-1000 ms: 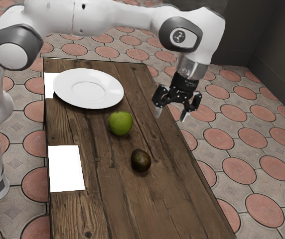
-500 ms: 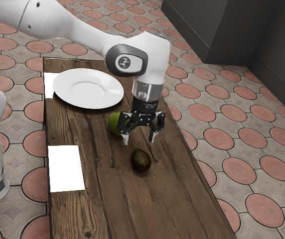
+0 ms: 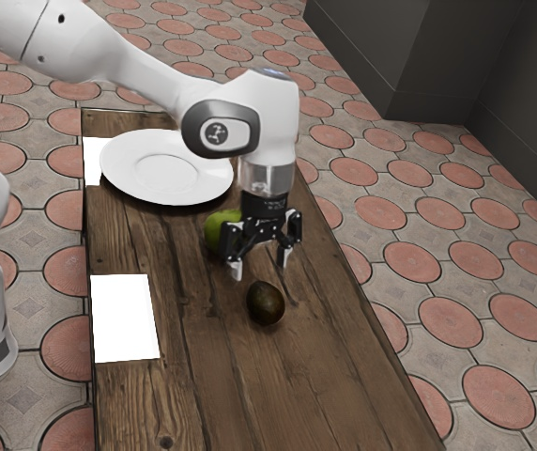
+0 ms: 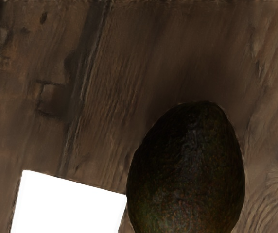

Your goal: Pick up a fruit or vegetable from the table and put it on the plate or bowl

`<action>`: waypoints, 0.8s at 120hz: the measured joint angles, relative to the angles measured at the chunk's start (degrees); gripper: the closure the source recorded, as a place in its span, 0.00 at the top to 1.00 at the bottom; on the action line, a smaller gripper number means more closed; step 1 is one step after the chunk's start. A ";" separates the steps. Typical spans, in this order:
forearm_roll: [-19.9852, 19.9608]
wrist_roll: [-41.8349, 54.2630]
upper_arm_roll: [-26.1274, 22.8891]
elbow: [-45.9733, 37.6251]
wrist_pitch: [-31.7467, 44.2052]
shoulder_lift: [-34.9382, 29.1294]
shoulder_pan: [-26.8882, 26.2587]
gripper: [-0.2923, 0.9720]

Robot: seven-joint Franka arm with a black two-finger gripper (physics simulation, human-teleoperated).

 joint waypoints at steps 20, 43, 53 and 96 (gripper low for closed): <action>0.00 -0.14 1.62 -0.05 0.49 0.28 0.08 0.77; 0.26 4.07 1.75 -0.08 0.70 0.85 -0.75 0.77; 0.07 5.64 1.75 0.08 0.92 2.38 -2.54 0.77; -2.35 10.34 1.75 0.21 4.12 8.60 -3.24 0.77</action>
